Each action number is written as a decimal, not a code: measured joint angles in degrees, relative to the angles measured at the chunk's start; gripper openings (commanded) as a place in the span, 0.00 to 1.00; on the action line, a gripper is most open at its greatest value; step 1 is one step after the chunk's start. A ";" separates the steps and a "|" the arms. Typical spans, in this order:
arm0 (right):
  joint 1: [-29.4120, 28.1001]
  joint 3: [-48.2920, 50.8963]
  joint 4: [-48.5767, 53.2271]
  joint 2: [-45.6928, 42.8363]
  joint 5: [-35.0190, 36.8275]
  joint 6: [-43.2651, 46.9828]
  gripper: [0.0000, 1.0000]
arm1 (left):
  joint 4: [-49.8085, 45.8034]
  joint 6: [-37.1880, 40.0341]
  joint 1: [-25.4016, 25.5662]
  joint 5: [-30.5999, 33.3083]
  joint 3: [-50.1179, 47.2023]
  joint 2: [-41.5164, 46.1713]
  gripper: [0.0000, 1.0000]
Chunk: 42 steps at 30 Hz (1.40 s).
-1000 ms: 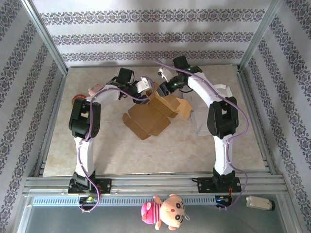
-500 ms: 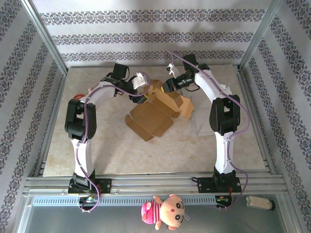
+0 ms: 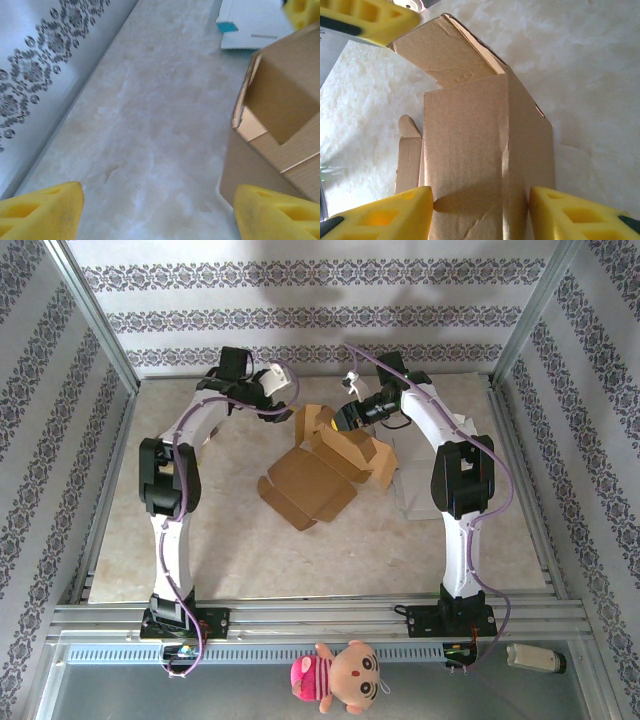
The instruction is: Fold the paper box
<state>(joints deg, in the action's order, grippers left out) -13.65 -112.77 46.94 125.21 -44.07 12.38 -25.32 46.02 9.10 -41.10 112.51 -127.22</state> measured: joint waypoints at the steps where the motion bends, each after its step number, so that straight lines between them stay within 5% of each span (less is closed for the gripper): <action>1: 0.00 0.00 0.00 0.00 0.02 -0.02 0.53 | -0.92 0.59 0.22 0.44 1.27 -1.36 0.78; 8: 0.00 -0.44 0.42 0.02 0.02 0.00 0.53 | -8.26 4.26 2.60 1.36 8.00 -8.20 0.76; 22: 0.00 -1.03 0.83 0.33 0.00 -0.02 0.53 | -16.55 5.95 5.20 -3.32 10.03 -8.24 0.70; 42: 0.02 -1.14 0.83 0.63 0.00 -0.04 0.54 | -7.50 -10.36 6.21 -7.17 6.51 -8.52 0.59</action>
<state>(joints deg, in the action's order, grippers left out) -13.63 -113.91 47.77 125.84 -44.07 12.34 -32.82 35.66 15.31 -48.27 119.02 -135.74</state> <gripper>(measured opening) 0.533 0.610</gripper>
